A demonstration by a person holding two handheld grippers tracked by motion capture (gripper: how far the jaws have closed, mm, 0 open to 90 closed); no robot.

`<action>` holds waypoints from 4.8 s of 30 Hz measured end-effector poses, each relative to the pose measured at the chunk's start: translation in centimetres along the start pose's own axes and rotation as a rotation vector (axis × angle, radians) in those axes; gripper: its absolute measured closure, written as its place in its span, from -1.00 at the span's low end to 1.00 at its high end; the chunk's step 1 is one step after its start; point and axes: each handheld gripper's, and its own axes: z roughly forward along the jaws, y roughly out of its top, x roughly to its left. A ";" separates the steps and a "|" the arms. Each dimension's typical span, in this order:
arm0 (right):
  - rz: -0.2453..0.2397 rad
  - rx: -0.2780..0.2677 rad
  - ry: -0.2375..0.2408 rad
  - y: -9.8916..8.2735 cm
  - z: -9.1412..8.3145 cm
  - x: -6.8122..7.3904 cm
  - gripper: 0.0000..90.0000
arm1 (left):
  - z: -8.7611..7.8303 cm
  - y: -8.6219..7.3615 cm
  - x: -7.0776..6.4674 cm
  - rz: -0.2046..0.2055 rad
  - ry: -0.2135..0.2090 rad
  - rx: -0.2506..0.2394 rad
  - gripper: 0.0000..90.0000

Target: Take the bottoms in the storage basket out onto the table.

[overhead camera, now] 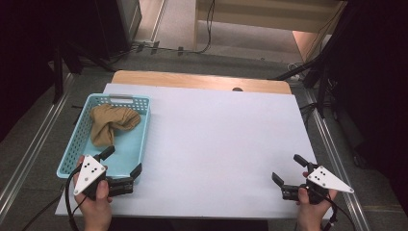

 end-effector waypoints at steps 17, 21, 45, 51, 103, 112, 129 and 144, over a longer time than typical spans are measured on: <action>-0.016 -0.001 0.017 -0.1 0.0 0.6 -1.00 | -0.8 4.9 1.8 0.028 0.017 0.001 -1.00; -0.023 -0.008 0.023 0.0 0.0 0.8 -1.00 | -0.8 6.2 2.7 0.020 0.030 -0.002 -1.00; -0.011 -0.032 0.043 0.0 -0.4 1.1 -1.00 | 3.3 10.5 7.4 -0.008 0.041 0.039 -1.00; -0.007 -0.029 0.056 0.0 -0.5 0.8 -1.00 | 4.5 10.8 8.6 -0.013 0.060 0.071 -1.00; 0.000 -0.009 0.019 -0.3 -0.3 0.5 -1.00 | 12.7 4.4 15.8 -0.253 0.288 0.551 -1.00; 0.000 -0.005 0.020 -0.4 -0.2 0.4 -1.00 | 13.5 3.2 15.3 -0.234 0.329 0.624 -1.00; 0.001 0.005 0.023 -0.5 0.1 0.4 -1.00 | 15.6 0.9 14.6 -0.196 0.400 0.785 -0.83; 0.009 0.016 0.025 -0.6 0.2 0.3 -1.00 | 14.5 1.4 14.8 -0.156 0.410 0.745 0.41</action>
